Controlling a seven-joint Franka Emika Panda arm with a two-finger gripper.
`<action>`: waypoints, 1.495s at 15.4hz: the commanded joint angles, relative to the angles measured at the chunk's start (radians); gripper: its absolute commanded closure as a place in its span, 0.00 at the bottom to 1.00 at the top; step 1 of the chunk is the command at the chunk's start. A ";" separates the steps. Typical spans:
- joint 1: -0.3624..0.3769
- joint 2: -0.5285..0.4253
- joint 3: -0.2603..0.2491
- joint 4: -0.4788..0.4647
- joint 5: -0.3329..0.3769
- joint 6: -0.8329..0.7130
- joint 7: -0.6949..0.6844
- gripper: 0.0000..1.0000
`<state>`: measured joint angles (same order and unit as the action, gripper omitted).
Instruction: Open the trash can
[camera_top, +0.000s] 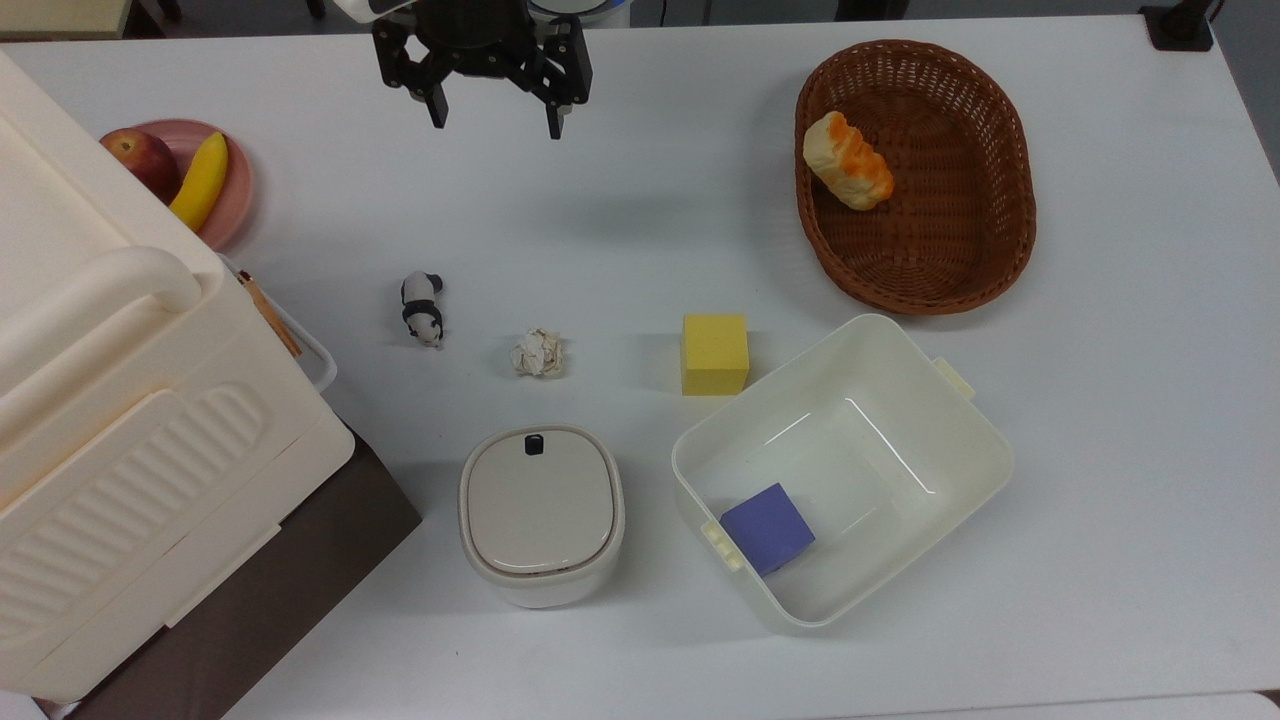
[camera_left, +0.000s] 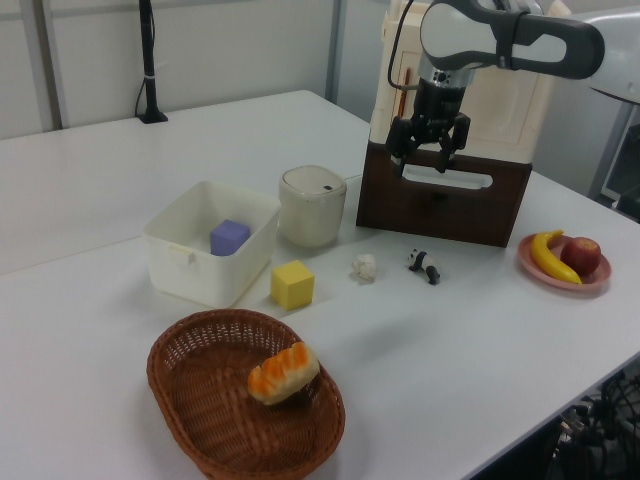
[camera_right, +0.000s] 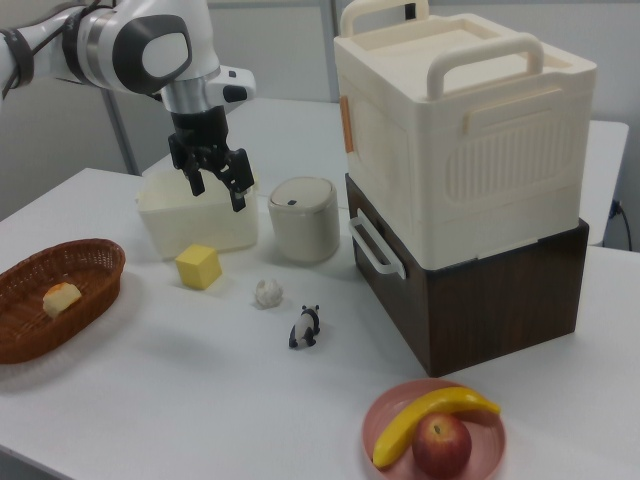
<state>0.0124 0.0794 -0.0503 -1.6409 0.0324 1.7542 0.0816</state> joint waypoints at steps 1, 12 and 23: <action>0.009 0.005 0.016 0.018 0.009 -0.018 0.027 0.00; 0.014 0.022 0.001 0.019 0.009 -0.013 0.030 0.00; -0.018 0.065 0.000 0.035 -0.006 0.079 0.013 0.00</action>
<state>-0.0016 0.1124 -0.0434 -1.6253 0.0322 1.8037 0.1021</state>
